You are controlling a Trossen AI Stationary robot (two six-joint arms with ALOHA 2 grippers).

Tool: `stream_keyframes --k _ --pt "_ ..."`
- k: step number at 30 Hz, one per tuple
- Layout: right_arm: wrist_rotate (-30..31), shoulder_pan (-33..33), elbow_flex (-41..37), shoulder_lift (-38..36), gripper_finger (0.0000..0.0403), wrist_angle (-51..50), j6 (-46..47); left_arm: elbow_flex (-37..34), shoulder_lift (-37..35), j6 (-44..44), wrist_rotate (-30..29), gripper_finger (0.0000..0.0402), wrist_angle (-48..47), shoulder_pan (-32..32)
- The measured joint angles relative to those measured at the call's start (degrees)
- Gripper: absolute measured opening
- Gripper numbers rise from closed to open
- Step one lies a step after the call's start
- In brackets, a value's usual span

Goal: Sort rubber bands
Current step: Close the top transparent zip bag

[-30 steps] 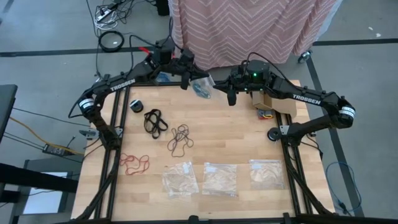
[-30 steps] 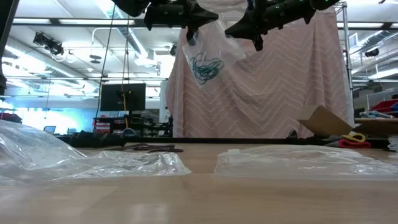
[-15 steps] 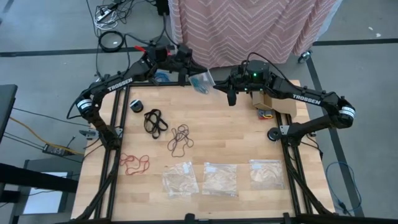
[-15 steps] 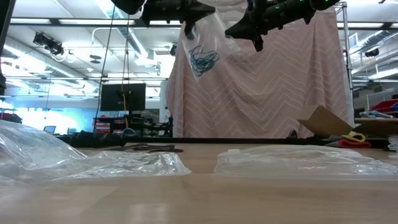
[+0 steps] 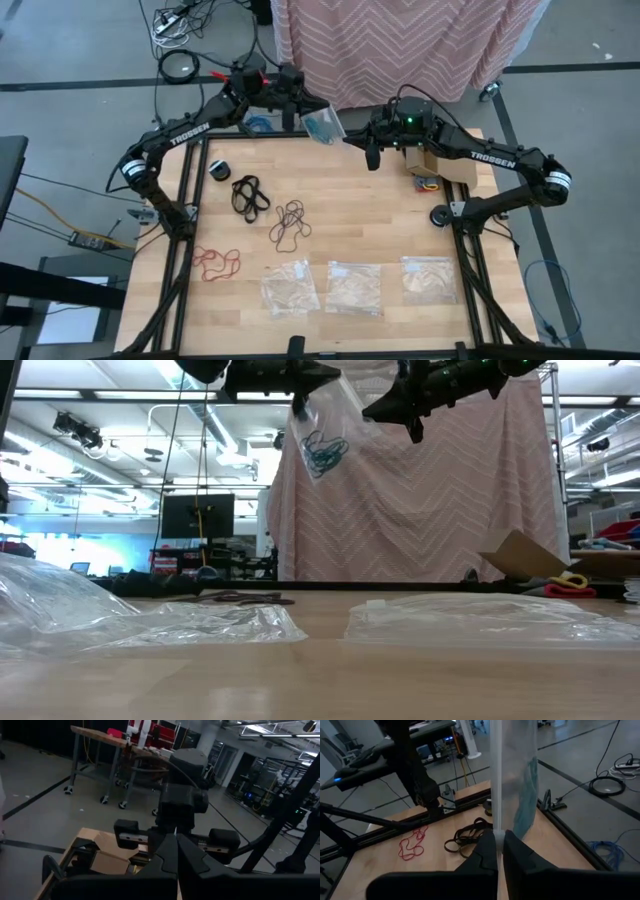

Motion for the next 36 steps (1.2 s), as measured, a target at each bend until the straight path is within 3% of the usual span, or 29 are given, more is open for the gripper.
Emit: stream_keyframes --k 36 --pt "3.28 -0.94 0.00 0.02 0.0006 -2.86 0.29 0.11 -1.04 1.20 1.22 0.0000 -1.98 1.83"
